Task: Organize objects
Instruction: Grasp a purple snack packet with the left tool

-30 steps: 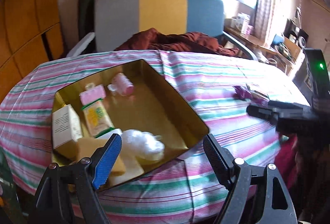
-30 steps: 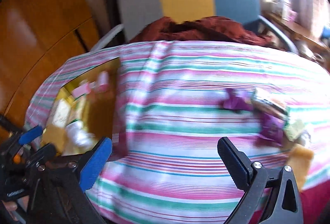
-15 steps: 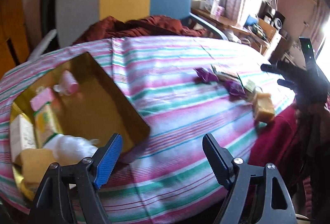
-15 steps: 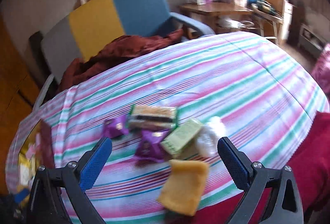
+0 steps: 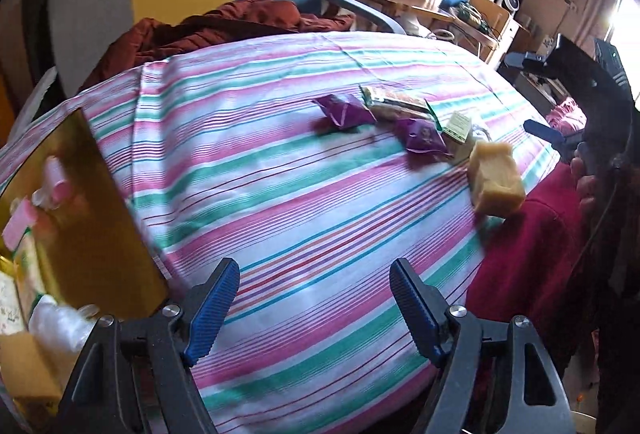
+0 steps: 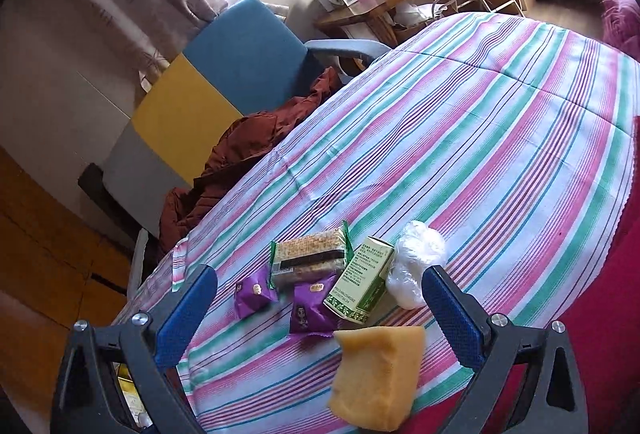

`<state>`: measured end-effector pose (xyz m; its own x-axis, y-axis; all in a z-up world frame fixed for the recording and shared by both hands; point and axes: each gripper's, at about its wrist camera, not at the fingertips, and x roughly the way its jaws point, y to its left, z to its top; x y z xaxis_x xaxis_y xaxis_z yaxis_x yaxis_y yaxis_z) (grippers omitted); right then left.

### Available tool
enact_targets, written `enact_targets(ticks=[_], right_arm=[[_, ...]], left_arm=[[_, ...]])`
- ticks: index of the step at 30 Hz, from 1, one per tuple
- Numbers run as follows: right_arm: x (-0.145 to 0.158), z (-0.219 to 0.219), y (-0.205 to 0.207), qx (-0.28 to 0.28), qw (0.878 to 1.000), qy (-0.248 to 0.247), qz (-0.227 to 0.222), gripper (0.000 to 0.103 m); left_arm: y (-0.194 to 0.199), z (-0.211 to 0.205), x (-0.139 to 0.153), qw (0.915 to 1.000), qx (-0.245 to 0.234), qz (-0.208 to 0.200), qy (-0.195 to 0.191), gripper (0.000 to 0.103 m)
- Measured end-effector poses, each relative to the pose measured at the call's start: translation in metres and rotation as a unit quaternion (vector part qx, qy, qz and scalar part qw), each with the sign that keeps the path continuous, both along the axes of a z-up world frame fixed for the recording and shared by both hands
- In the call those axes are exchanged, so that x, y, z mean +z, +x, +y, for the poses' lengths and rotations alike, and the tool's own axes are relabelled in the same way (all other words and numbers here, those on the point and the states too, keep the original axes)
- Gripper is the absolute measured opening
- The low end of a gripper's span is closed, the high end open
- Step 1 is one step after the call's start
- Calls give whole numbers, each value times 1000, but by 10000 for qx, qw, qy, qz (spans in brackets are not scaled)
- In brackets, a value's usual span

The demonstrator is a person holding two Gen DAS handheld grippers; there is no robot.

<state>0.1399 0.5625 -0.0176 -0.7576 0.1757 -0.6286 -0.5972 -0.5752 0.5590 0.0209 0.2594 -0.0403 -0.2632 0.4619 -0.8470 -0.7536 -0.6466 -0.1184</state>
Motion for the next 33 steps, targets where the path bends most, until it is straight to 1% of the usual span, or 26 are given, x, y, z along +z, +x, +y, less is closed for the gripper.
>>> enact_targets(ticks=[4, 7, 9, 12, 16, 18, 19, 20, 21, 22, 23, 24, 25, 27, 30, 32, 33], right_arm=[[-3, 2, 2, 1, 9999, -77, 76, 103], [-4, 2, 2, 15, 9999, -130, 101, 103], [-5, 2, 2, 28, 9998, -155, 109, 103], [-6, 3, 2, 56, 9997, -192, 136, 103], [-7, 4, 2, 88, 9995, -246, 153, 103], [-8, 4, 1, 113, 9994, -272, 159, 103], [-8, 4, 1, 124, 9994, -284, 166, 103], [-8, 4, 1, 129, 9993, -293, 171, 103], [-9, 4, 1, 139, 9993, -305, 178, 103], [-9, 5, 1, 150, 9992, -323, 185, 103], [-10, 5, 0, 163, 9991, -347, 186, 103], [-11, 6, 0, 173, 9990, -374, 173, 103], [-12, 6, -1, 179, 9989, -401, 157, 103], [-13, 7, -2, 195, 9986, -459, 176, 103], [-14, 9, -2, 194, 9983, -512, 218, 103], [-15, 10, -1, 190, 9980, -553, 248, 103], [-15, 11, -1, 182, 9978, -576, 263, 103]], left_arm=[[-2, 22, -8, 9997, -155, -205, -27, 77], [-5, 38, -8, 9993, -208, -319, 43, 71], [-9, 50, -7, 9992, -227, -322, 86, 70], [-17, 64, -5, 9988, -239, -399, 154, 65], [-38, 87, -2, 9998, -168, -124, 44, 64], [-53, 97, -2, 9997, -75, -236, 31, 64], [-64, 102, -3, 9991, 15, -423, 75, 64], [-72, 106, -4, 9986, 113, -513, 113, 65], [-78, 111, -4, 9984, 185, -517, 108, 65], [-83, 117, -3, 9992, 228, -339, 47, 65], [-83, 123, 0, 9999, 138, -13, -20, 65], [-80, 130, 3, 9993, -116, 355, -95, 66], [-74, 140, 4, 9958, -519, 706, -270, 71], [-67, 153, 1, 9868, -1038, 1077, -618, 72], [-67, 166, -8, 9763, -1617, 1119, -901, 72], [-72, 175, -16, 9720, -1755, 1177, -1031, 72], [-76, 179, -20, 9711, -1820, 1101, -1085, 72]])
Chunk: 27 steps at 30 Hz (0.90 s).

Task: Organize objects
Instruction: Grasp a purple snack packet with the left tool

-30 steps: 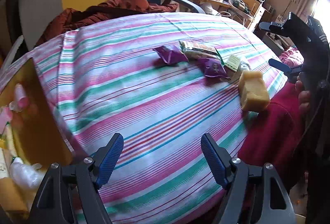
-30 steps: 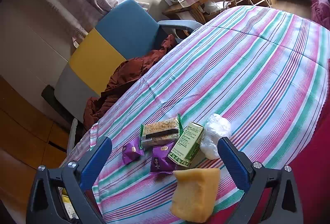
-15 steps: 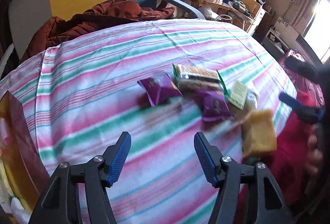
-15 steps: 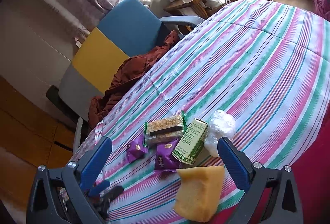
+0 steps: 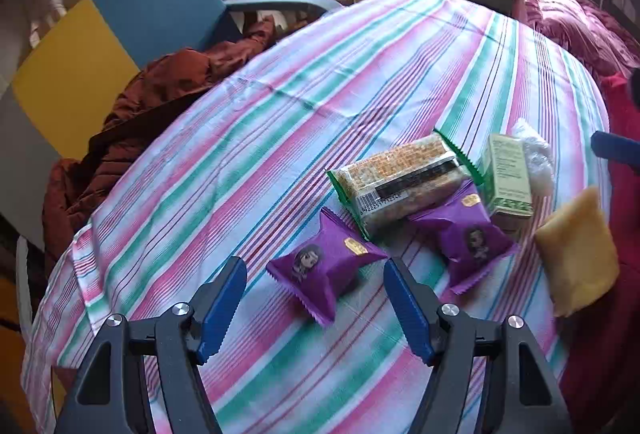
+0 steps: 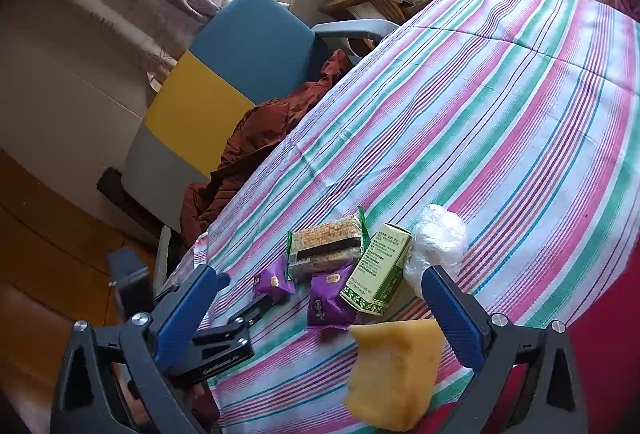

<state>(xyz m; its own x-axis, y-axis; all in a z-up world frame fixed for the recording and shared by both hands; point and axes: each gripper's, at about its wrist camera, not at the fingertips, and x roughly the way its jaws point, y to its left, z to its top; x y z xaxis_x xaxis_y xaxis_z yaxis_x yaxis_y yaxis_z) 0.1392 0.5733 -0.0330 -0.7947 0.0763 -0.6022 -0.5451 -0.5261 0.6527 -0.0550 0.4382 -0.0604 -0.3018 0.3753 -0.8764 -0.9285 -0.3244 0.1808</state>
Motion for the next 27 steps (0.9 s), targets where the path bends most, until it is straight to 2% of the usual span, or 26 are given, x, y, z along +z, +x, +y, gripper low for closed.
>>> enact_targets(ticks=[4, 6, 7, 9, 18, 27], right_arm=[[-1, 2, 0, -10, 10000, -65, 3, 103], [-2, 3, -1, -15, 10000, -77, -15, 103], [-2, 3, -1, -21, 10000, -77, -23, 103], [-2, 3, -1, -42, 10000, -79, -33, 103], [-5, 5, -2, -78, 9998, -148, -68, 103], [-9, 5, -4, -69, 9996, -196, -202, 103]], left_arm=[[-14, 10, -18, 9996, -97, -227, -95, 70], [-18, 15, -26, 9992, -29, -385, -111, 52], [-24, 16, -32, 9984, 97, -542, -155, 38], [-29, 10, -33, 9967, 285, -757, 64, 37], [-9, -25, -29, 9900, 1086, -835, 326, 36], [46, -67, -29, 9912, 1101, -570, 467, 36]])
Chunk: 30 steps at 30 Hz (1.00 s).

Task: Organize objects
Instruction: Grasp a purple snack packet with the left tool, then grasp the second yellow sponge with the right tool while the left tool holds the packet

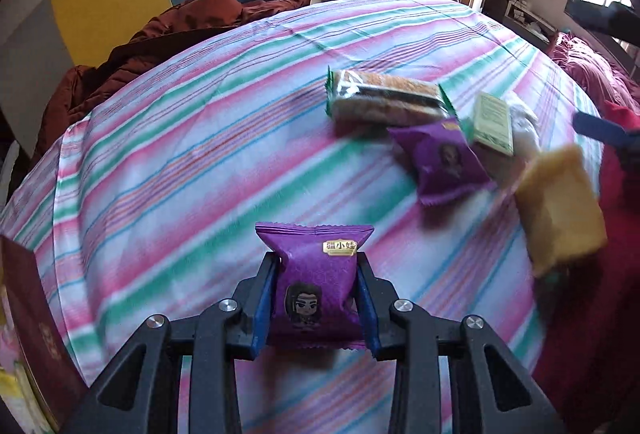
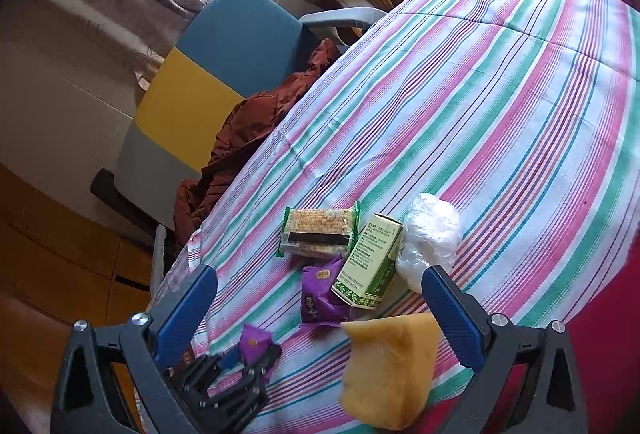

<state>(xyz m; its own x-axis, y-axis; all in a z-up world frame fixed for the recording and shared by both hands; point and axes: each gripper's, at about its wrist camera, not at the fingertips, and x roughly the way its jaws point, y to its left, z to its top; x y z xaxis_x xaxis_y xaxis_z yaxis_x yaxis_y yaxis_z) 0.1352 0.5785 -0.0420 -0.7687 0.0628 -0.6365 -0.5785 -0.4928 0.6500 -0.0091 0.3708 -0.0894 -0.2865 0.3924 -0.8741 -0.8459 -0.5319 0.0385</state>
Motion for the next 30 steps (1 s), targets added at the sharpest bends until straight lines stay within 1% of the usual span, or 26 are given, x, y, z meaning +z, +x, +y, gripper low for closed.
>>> enact_targets(ticks=[2, 5, 9, 12, 14, 16, 18, 23, 26, 28, 30], right_arm=[[0, 0, 0, -13, 10000, 2, -32, 103], [-2, 0, -1, -19, 9999, 9, -134, 103], [-3, 0, 0, -60, 9997, 16, -234, 103], [-6, 0, -2, -30, 9995, -54, -316, 103], [-12, 0, -8, 114, 9984, -178, -518, 103], [-19, -1, -16, 249, 9955, -312, -860, 103], [-23, -2, -19, 230, 9934, -267, -1092, 103], [-28, -4, -21, 313, 9902, -287, -1334, 103], [-32, -4, -23, 403, 9883, -419, -1413, 103], [-38, -5, -26, 528, 9848, -580, -1551, 103], [-43, -10, -30, 721, 9787, -658, -1805, 103]], left_arm=[[9, -9, 0, 10000, 41, 28, 32, 36], [14, -10, -1, 9999, 15, 95, 54, 36], [23, -12, -3, 9999, 28, -52, 158, 36], [29, -22, -5, 9992, 155, -153, 340, 36], [31, -31, -4, 9985, 259, -268, 408, 36], [31, -35, -3, 9982, 271, -310, 435, 36], [31, -36, -3, 9980, 289, -336, 451, 36], [34, -46, -3, 9973, 314, -371, 560, 36], [33, -51, -3, 9966, 299, -419, 643, 36], [34, -53, -4, 9964, 293, -412, 683, 36], [34, -53, -4, 9964, 278, -387, 696, 36]])
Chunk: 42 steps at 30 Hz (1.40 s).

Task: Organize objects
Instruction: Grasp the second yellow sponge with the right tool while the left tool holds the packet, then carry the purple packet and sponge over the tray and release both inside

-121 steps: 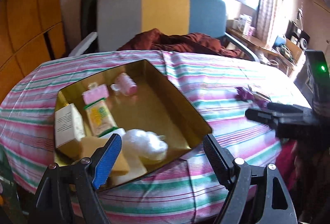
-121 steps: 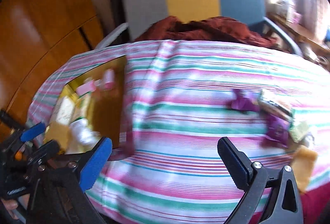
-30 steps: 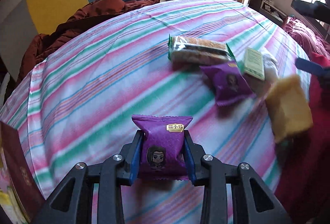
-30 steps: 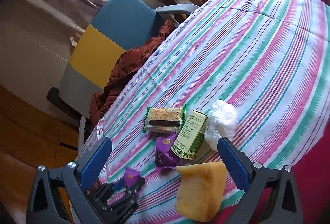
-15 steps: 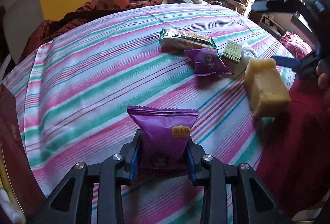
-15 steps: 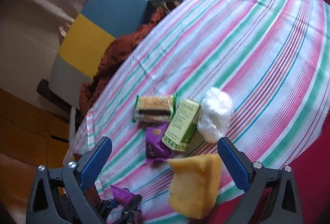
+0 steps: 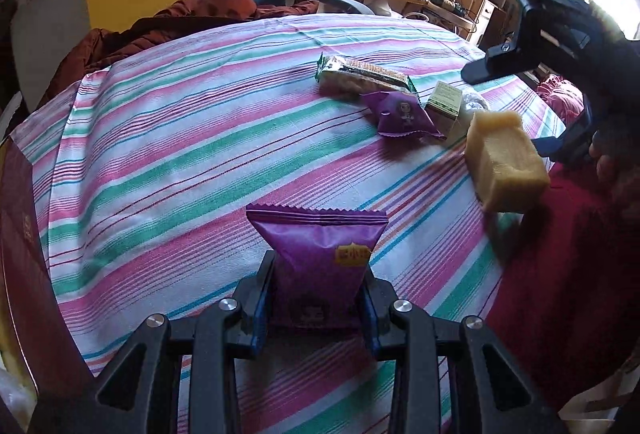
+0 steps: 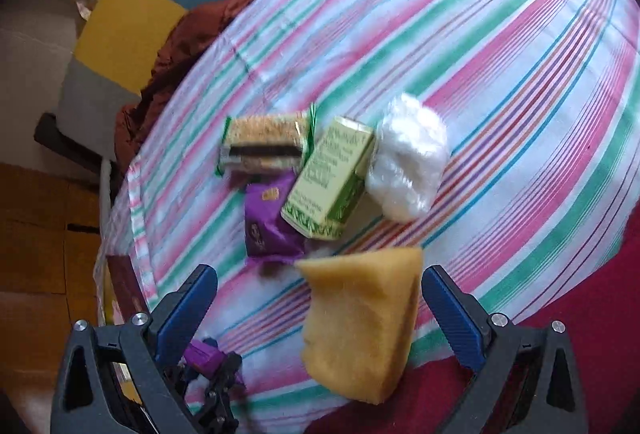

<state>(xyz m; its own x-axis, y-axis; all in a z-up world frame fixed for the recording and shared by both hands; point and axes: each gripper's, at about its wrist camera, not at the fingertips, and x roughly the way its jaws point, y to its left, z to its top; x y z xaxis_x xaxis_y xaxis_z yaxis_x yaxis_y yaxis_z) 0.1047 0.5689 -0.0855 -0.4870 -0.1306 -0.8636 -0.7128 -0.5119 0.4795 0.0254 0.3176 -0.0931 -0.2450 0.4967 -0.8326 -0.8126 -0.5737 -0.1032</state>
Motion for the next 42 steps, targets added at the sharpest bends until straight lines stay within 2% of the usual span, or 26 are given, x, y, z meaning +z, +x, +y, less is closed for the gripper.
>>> enact_targets(ticks=[3, 6, 9, 13, 15, 16, 18, 21, 24, 26, 28, 31, 35, 38, 42], right_arm=[[-3, -13, -6, 336, 9986, 126, -388, 102], [-10, -27, -11, 668, 9940, 255, -830, 86], [-12, -39, -15, 940, 9859, 622, -1236, 77], [-12, -43, -13, 940, 9826, 854, -1352, 68], [-10, -44, -9, 961, 9843, 850, -1215, 59], [-10, -45, -4, 938, 9867, 749, -1094, 58], [-6, -48, 6, 903, 9904, 653, -819, 57], [4, -55, 18, 931, 9909, 840, -480, 57], [16, -60, 27, 963, 9904, 988, -73, 57], [27, -66, 23, 1008, 9894, 1037, 94, 57], [38, -74, 19, 1107, 9867, 1157, 274, 57], [59, -95, 0, 1297, 9806, 1346, 597, 57], [84, -126, -21, 1766, 9677, 1483, 1016, 57], [93, -160, -42, 2245, 9550, 1523, 1196, 57], [98, -218, -71, 2983, 9310, 1574, 1395, 57]], left_arm=[[0, 0, 0, 10000, -13, 16, 29, 36], [-1, -2, -1, 10000, -12, -18, 77, 36], [-2, -2, -2, 9999, -13, -31, 106, 36], [-2, -4, -2, 9999, -14, -36, 131, 36], [-2, -4, -2, 9999, -31, -25, 116, 36], [-2, -4, -2, 9999, -36, -29, 118, 36], [-2, -5, -2, 9999, -45, -30, 124, 36], [-2, -4, -1, 9999, -57, -33, 114, 35], [-6, -12, 4, 9994, 86, -273, 179, 35], [-8, -22, 11, 9991, 228, -299, 191, 34], [-7, -36, 24, 9985, 279, -285, 384, 34], [-3, -58, 45, 9973, 407, -145, 602, 34], [-12, -99, 77, 9921, 806, -70, 955, 34], [-29, -133, 95, 9853, 1238, -62, 1179, 34], [-53, -179, 114, 9742, 1799, 2, 1362, 34]])
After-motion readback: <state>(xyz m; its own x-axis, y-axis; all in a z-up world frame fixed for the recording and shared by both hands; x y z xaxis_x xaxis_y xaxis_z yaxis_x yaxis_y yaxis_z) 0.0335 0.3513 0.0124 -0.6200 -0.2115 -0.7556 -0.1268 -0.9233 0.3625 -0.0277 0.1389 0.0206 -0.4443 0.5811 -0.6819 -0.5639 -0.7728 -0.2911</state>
